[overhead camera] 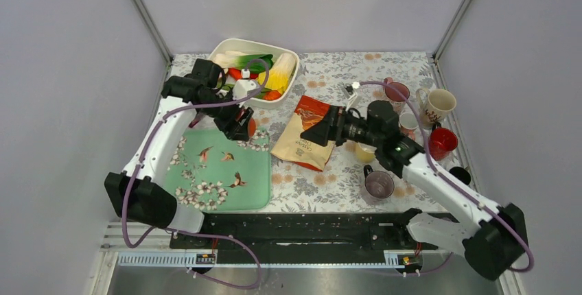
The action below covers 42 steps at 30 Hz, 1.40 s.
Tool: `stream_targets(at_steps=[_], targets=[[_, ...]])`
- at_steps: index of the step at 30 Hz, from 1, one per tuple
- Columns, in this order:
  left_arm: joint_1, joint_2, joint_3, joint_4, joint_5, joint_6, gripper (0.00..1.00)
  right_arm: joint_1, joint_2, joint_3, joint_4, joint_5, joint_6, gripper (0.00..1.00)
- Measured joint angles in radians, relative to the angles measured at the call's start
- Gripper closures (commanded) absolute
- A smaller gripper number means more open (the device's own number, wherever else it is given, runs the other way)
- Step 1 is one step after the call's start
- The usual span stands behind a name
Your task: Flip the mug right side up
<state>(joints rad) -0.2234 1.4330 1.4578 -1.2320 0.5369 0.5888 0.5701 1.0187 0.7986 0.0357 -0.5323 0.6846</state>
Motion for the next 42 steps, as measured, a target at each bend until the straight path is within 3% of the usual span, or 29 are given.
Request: stream_targets(at_steps=[6,18,23,27,34,36,39,40,41,42], targets=[[-0.08,-0.024,0.09,-0.049,0.062,-0.034,1.0,0.103,0.248,0.058,0.241,-0.016,0.165,0.07],[-0.219,-0.024,0.215,-0.06,0.093,-0.117,1.0,0.163,0.342,0.137,0.492,-0.072,0.346,0.14],[-0.253,-0.011,0.243,-0.065,0.114,-0.126,1.0,0.177,0.361,0.137,0.59,-0.108,0.425,0.33],[-0.254,-0.003,0.264,-0.068,0.15,-0.128,1.0,0.178,0.367,0.137,0.675,-0.119,0.488,0.6],[-0.255,-0.007,0.285,-0.068,0.196,-0.126,1.0,0.178,0.401,0.137,0.748,-0.124,0.573,0.68],[-0.255,-0.007,0.286,-0.064,0.203,-0.127,1.0,0.179,0.406,0.137,0.754,-0.124,0.583,0.76],[-0.259,-0.007,0.287,-0.055,0.219,-0.127,1.0,0.183,0.41,0.137,0.753,-0.124,0.588,1.0],[-0.26,-0.007,0.287,-0.055,0.223,-0.127,1.0,0.183,0.411,0.138,0.756,-0.127,0.587,1.0],[-0.26,-0.007,0.288,-0.056,0.227,-0.127,0.95,0.184,0.411,0.139,0.756,-0.129,0.581,1.0],[-0.26,-0.007,0.288,-0.057,0.228,-0.128,0.82,0.184,0.411,0.14,0.753,-0.131,0.578,1.0]])
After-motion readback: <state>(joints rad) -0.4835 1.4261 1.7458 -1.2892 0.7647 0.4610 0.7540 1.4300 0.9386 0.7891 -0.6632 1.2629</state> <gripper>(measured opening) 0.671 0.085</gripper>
